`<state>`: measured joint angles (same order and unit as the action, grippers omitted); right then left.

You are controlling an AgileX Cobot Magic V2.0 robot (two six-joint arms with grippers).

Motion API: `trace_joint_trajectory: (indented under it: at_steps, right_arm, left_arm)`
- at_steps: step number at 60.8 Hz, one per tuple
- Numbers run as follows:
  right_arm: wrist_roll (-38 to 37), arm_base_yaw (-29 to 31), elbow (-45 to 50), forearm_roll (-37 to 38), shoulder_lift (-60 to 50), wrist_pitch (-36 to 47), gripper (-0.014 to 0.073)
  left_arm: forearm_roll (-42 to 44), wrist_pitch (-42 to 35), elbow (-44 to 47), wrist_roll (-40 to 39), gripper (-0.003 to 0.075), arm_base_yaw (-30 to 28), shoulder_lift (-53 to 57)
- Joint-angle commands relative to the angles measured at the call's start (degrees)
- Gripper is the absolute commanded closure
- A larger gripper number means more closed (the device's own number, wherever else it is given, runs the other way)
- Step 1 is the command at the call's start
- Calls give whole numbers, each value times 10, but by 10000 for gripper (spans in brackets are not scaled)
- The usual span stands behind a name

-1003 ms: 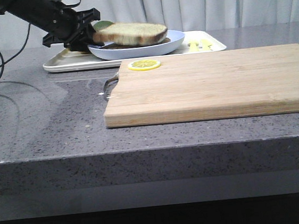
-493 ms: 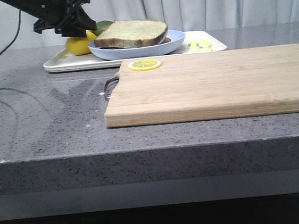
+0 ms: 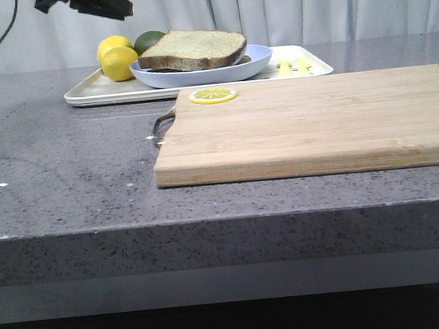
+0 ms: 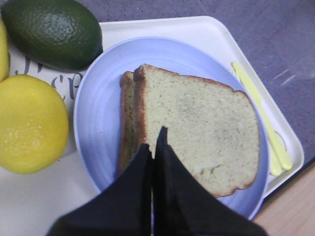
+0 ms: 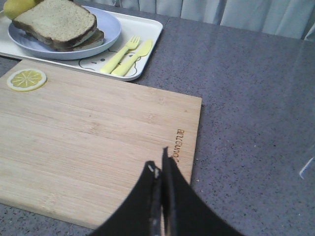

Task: Place bread and move sandwich to tray

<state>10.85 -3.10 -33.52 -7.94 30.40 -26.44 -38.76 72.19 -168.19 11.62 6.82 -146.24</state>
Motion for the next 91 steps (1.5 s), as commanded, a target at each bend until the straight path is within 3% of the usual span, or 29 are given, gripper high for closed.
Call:
trace_joint_trajectory:
  at_steps: [1, 22, 39, 57, 66, 77, 91]
  right_arm:
    - [1, 0, -15, -2, 2, 33, 703]
    - [1, 0, -15, -2, 2, 33, 703]
    - [1, 0, -15, -2, 2, 33, 703]
    - [1, 0, -15, -2, 2, 33, 703]
    - [1, 0, -15, -2, 2, 33, 703]
    - [1, 0, -15, -2, 2, 33, 703]
    - [1, 0, -15, -2, 2, 33, 703]
  left_arm:
    - [-41, 11, -69, -50, 738, 1, 66]
    - [-196, 11, -69, -80, 738, 3, 136]
    - [-183, 12, -69, -116, 738, 7, 200]
    - [-48, 12, -43, -125, 738, 50, 290]
    - [39, 12, 67, -125, 738, 76, 366]
    - [147, 12, 304, -116, 738, 83, 500]
    - [366, -6, 546, -135, 738, 83, 661]
